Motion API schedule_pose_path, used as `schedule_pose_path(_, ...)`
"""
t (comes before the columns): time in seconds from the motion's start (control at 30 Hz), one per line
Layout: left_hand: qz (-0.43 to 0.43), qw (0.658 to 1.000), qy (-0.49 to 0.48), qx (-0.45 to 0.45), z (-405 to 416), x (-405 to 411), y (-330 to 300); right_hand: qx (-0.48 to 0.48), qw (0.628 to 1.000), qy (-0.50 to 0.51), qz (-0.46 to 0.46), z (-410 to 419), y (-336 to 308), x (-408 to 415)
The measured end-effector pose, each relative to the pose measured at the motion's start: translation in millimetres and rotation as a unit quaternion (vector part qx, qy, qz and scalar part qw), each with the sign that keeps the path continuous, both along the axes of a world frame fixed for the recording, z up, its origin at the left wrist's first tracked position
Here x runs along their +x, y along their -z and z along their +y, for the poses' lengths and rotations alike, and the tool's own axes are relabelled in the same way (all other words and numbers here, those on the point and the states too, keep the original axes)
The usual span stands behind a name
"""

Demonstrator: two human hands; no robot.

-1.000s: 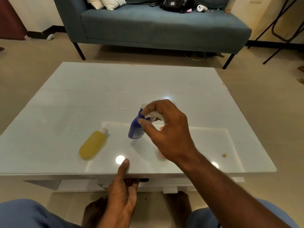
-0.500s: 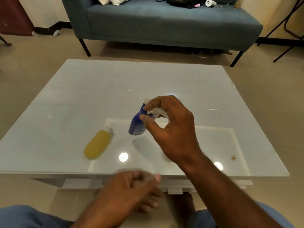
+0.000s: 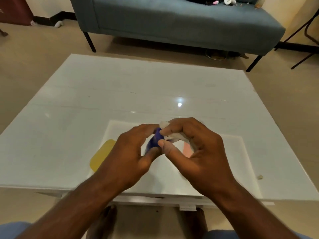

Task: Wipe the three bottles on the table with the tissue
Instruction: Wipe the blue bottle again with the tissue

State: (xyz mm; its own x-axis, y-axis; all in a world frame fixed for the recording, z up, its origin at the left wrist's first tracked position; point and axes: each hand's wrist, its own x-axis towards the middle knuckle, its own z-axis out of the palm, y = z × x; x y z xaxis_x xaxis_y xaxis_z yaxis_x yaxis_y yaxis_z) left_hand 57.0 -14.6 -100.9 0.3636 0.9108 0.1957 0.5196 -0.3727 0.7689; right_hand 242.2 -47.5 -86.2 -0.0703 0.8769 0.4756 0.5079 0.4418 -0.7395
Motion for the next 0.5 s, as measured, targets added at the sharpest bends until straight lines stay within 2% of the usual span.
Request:
schedule_pose_path(0.13,0.018,1.000,-0.015,0.005,2,2,7,0.041,0.999,-0.001,-0.030,3,0,-1)
schedule_pose_path(0.23,-0.017,0.999,-0.027,-0.007,-1,-1,5,0.102,0.990,-0.016,-0.101,1,4,-6)
schedule_pose_path(0.37,-0.005,1.000,-0.019,-0.003,-3,-3,4,0.129,0.985,0.031,-0.112,3,9,-8)
schedule_pose_path(0.5,-0.040,0.999,-0.021,-0.007,-7,-8,2,0.180,0.969,-0.028,-0.166,-3,12,-16)
